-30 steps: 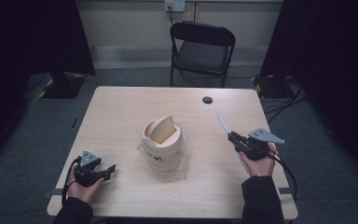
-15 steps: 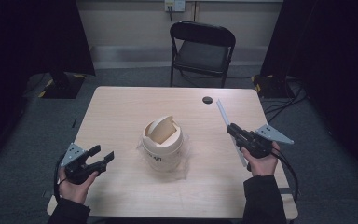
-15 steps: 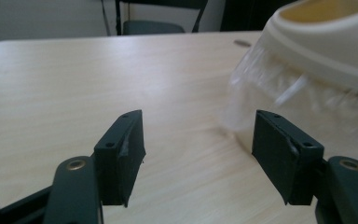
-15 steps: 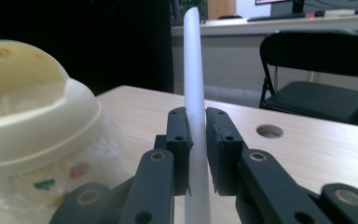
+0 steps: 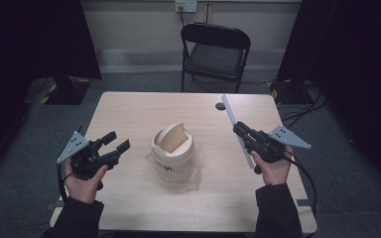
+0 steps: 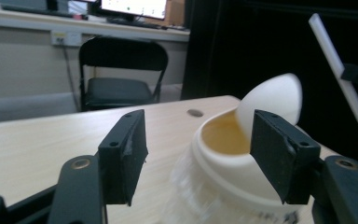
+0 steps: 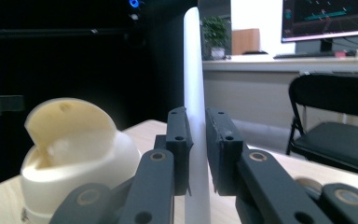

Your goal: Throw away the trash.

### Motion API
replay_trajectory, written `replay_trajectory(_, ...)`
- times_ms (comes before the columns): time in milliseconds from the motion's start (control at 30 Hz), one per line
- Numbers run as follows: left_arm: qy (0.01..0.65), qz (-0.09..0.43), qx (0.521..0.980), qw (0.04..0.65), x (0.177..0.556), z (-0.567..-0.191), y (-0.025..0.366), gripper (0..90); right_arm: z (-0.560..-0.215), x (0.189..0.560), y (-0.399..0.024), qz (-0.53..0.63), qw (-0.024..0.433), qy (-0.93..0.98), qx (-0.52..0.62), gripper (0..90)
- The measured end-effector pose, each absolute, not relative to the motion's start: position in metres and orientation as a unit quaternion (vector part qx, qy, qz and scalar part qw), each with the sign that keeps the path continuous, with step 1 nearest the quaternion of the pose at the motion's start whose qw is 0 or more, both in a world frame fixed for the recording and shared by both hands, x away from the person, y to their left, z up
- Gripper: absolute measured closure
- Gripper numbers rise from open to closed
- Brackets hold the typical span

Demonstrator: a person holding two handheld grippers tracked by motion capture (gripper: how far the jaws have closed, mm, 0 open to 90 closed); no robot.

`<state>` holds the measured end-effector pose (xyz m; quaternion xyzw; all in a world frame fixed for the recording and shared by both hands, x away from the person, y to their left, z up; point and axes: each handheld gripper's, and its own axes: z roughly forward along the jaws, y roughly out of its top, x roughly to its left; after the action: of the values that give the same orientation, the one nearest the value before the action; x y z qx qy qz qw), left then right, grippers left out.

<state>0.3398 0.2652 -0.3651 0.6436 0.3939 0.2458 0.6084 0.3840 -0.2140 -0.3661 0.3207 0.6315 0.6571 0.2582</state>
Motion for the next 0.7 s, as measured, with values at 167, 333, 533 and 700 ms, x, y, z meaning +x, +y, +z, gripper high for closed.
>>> replay_trajectory(167,0.366,0.237,0.634,0.639,0.344,-0.344,0.244,37.2,-0.356,0.383,-0.203,0.673,0.252,0.627,0.301,80.7)
replay_trajectory(333,0.346,0.232,0.63,0.656,0.347,-0.332,0.227,38.7,-0.351,0.384,-0.192,0.68,0.247,0.628,0.287,80.7)
replay_trajectory(533,0.331,0.225,0.626,0.67,0.353,-0.323,0.21,40.1,-0.348,0.383,-0.181,0.689,0.239,0.626,0.275,80.7)
replay_trajectory(700,0.319,0.213,0.626,0.679,0.362,-0.314,0.187,40.7,-0.349,0.382,-0.171,0.7,0.224,0.624,0.265,80.7)
